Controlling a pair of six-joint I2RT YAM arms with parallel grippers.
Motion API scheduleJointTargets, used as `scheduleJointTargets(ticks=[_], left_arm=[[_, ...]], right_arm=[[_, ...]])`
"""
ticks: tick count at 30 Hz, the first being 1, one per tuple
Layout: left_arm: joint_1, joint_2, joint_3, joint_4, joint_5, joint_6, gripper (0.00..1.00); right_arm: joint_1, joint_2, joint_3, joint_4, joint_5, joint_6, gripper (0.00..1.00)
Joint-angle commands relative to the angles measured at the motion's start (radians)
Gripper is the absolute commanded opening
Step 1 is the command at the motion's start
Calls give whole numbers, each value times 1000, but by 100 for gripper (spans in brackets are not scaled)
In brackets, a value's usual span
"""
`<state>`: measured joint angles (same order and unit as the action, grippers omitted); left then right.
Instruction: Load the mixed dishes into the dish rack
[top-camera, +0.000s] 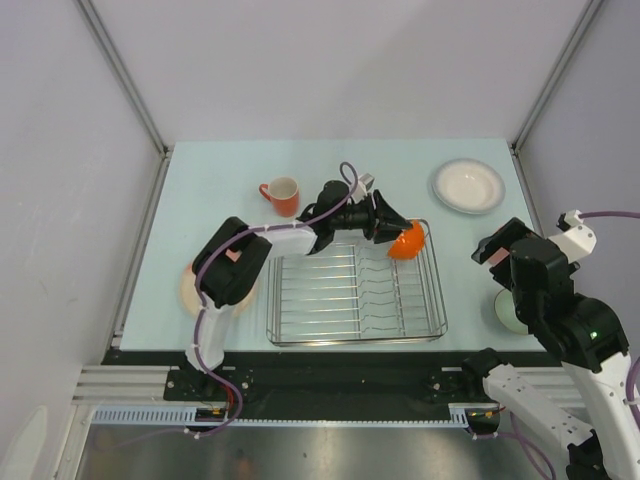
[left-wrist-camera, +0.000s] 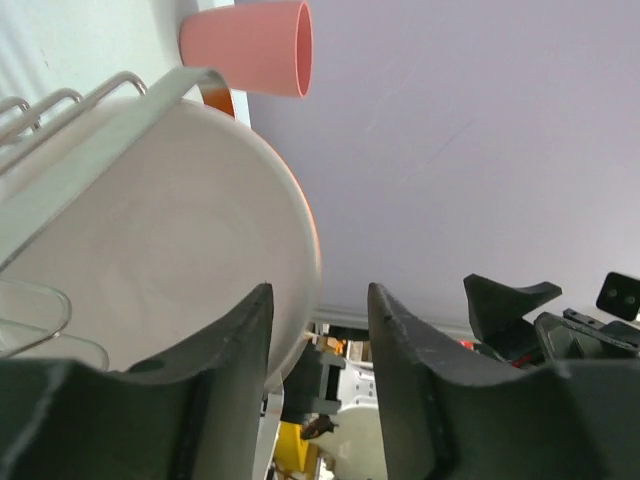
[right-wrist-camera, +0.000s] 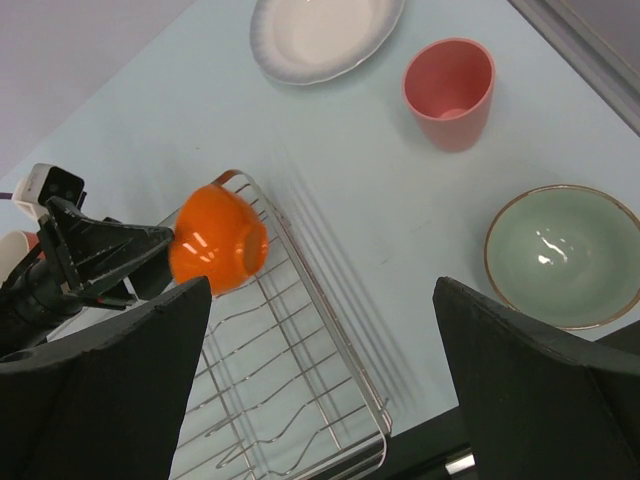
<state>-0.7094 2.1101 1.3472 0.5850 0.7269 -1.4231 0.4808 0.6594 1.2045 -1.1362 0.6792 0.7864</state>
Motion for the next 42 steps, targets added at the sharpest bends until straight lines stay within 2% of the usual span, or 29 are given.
scheduleJointTargets(ticks=[1, 4, 6, 7, 9, 10, 14, 23, 29, 34, 42], left_arm=[[-24, -47, 7, 75, -4, -49, 50], [-44, -41, 30, 70, -9, -63, 48], [-53, -38, 43, 70, -11, -74, 52], [-55, -39, 44, 72, -12, -74, 71], [-52, -48, 44, 64, -12, -73, 81], [-48, -51, 41, 56, -6, -69, 99], [-18, -96, 43, 38, 3, -36, 100], [120, -260, -5, -43, 52, 67, 100], [229, -346, 1, -155, 135, 197, 100], [338, -416, -60, -339, 161, 413, 100], [456, -504, -201, -491, 181, 654, 100]], right_arm=[[2, -3, 4, 26, -15, 30, 100], [2, -3, 1, 29, -21, 33, 100], [2, -3, 3, 26, -23, 30, 100], [2, -4, 1, 23, -24, 28, 100], [2, -6, -5, 18, -23, 27, 100], [1, -6, -16, 16, -21, 25, 100], [2, 40, -52, 19, -30, 19, 100], [31, 296, -108, 144, -61, 7, 100], [142, 528, 12, 147, 19, 37, 100], [219, 774, 191, 56, 68, 85, 100], [251, 954, 277, 47, 71, 100, 96]])
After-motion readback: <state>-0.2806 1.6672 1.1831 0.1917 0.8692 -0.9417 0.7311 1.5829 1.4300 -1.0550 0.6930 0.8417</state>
